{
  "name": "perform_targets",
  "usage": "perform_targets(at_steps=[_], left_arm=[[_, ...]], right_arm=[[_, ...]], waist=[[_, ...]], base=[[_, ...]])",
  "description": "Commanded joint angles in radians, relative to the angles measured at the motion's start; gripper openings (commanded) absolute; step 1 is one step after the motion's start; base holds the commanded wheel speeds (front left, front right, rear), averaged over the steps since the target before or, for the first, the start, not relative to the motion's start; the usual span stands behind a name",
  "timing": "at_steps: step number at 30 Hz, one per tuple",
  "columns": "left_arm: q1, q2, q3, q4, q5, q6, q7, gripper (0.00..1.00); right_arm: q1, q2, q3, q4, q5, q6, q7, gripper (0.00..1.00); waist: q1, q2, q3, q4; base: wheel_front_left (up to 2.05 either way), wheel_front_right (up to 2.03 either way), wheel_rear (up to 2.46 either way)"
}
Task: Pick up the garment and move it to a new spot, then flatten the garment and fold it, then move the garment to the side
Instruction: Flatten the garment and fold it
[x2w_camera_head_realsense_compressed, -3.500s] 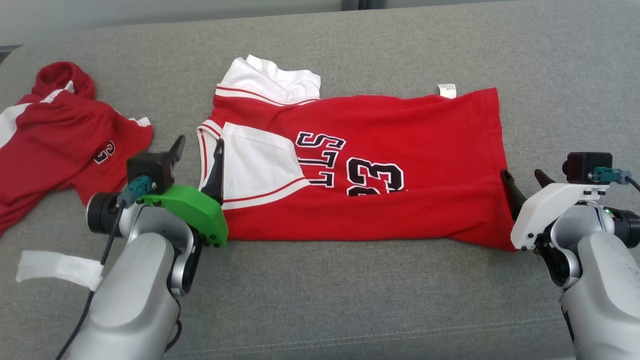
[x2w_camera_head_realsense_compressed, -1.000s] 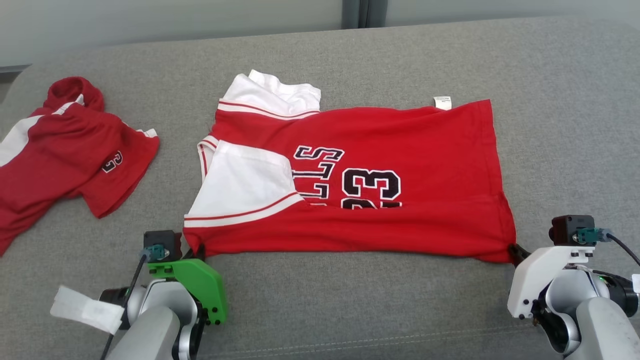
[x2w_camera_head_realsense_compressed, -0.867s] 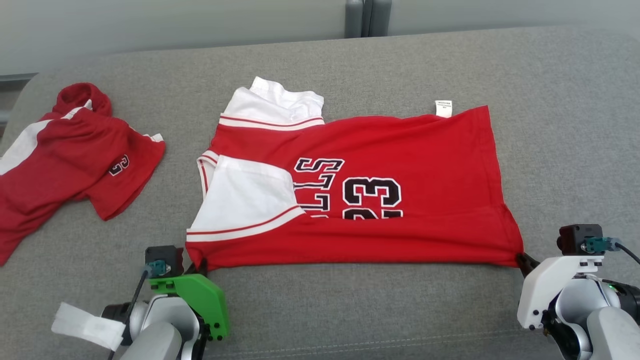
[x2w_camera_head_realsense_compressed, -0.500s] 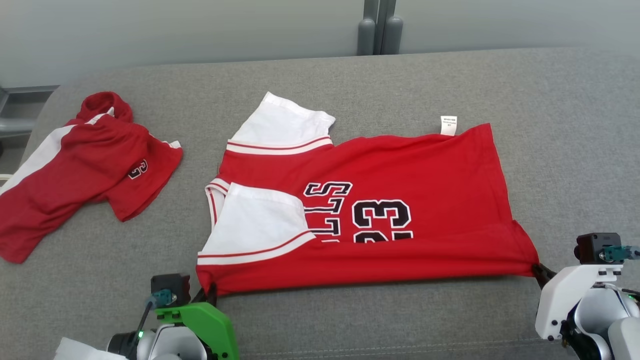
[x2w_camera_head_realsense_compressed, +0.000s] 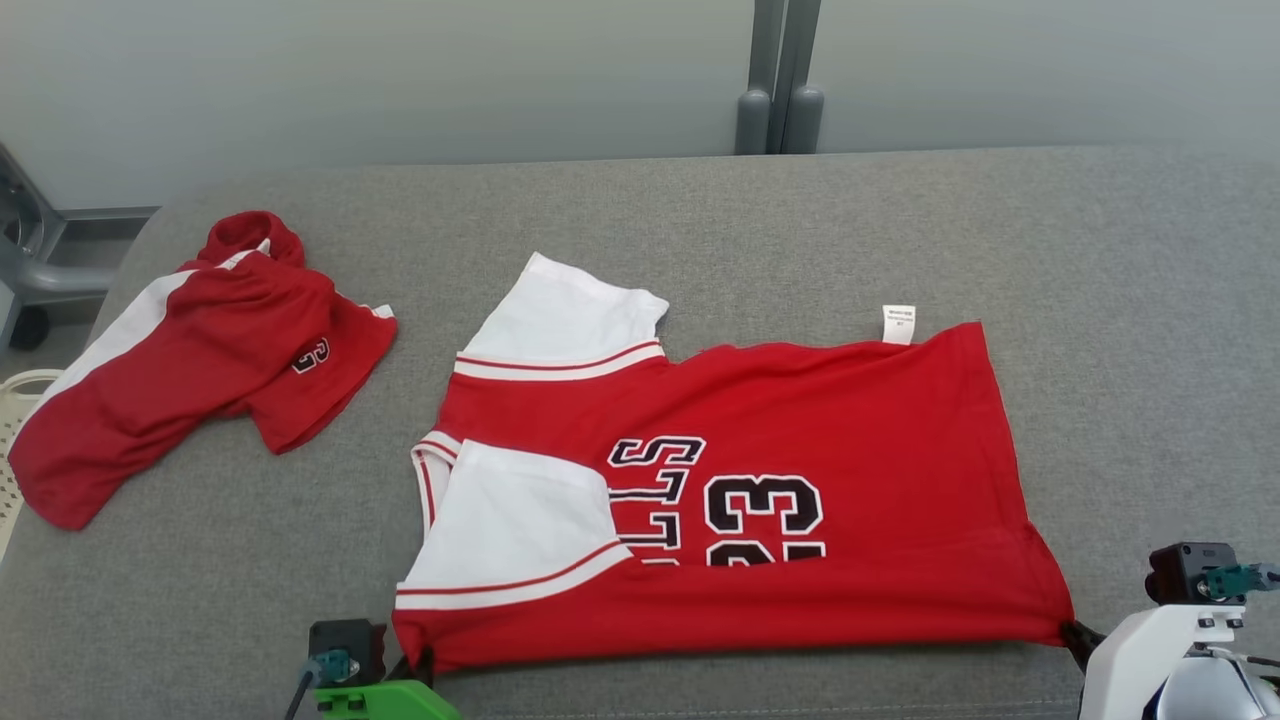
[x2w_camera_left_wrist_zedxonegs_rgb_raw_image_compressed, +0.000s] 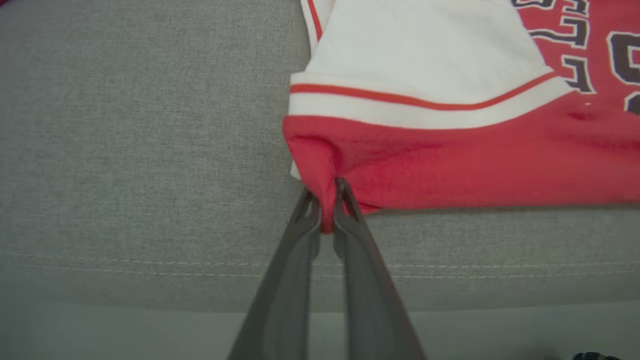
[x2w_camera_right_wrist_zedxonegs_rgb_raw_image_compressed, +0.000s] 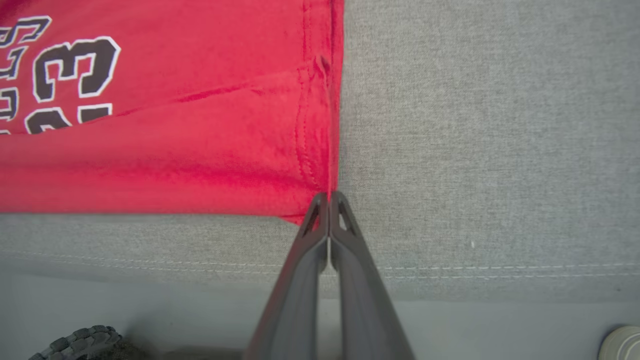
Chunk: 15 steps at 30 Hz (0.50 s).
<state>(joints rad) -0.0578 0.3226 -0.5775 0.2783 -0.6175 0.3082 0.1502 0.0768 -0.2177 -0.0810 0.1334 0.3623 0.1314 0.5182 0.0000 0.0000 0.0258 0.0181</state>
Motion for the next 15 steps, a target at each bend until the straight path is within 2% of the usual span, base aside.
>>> perform_targets(at_steps=[1, 2, 3, 4, 5, 11, 15], left_arm=[[0.035, 0.015, -0.002, -0.002, 0.000, 0.015, 0.012, 0.00], [0.042, 0.016, -0.003, -0.002, -0.004, 0.014, 0.011, 0.02], [0.047, 0.017, -0.004, -0.002, -0.005, 0.012, 0.008, 0.18], [0.050, 0.018, -0.005, -0.002, -0.005, 0.009, 0.001, 0.83], [0.053, 0.018, -0.004, -0.001, -0.005, 0.008, -0.006, 1.00], [0.068, 0.007, 0.007, 0.012, -0.010, -0.001, -0.059, 1.00], [0.048, -0.004, 0.031, 0.018, -0.009, -0.025, -0.167, 1.00]], right_arm=[[0.033, 0.002, 0.007, -0.005, -0.005, -0.001, 0.016, 0.00], [0.036, 0.005, 0.007, -0.005, -0.003, -0.001, 0.016, 0.00], [0.039, 0.008, 0.008, -0.004, -0.002, -0.001, 0.016, 0.24], [0.043, 0.010, 0.009, -0.001, 0.001, -0.001, 0.018, 0.99], [0.046, 0.012, 0.010, 0.001, 0.003, -0.001, 0.019, 1.00], [0.034, 0.023, -0.001, -0.009, -0.007, -0.001, -0.012, 1.00], [0.015, 0.042, -0.013, -0.028, -0.007, -0.001, -0.086, 1.00]], waist=[[0.0000, 0.0000, -0.013, -0.009], [0.0000, 0.0000, -0.015, -0.011], [0.0000, 0.0000, -0.016, -0.012], [0.0000, 0.0000, -0.018, -0.012], [0.0000, 0.0000, -0.020, -0.013], [0.0000, 0.0000, -0.027, -0.013], [0.0000, 0.0000, -0.032, -0.005]], base=[[0.00, 0.00, 0.00], [0.00, 0.00, 0.00], [0.00, 0.00, 0.00], [0.00, 0.00, 0.00], [0.00, 0.00, 0.00], [0.00, 0.00, 0.00], [0.00, 0.00, 0.00]])
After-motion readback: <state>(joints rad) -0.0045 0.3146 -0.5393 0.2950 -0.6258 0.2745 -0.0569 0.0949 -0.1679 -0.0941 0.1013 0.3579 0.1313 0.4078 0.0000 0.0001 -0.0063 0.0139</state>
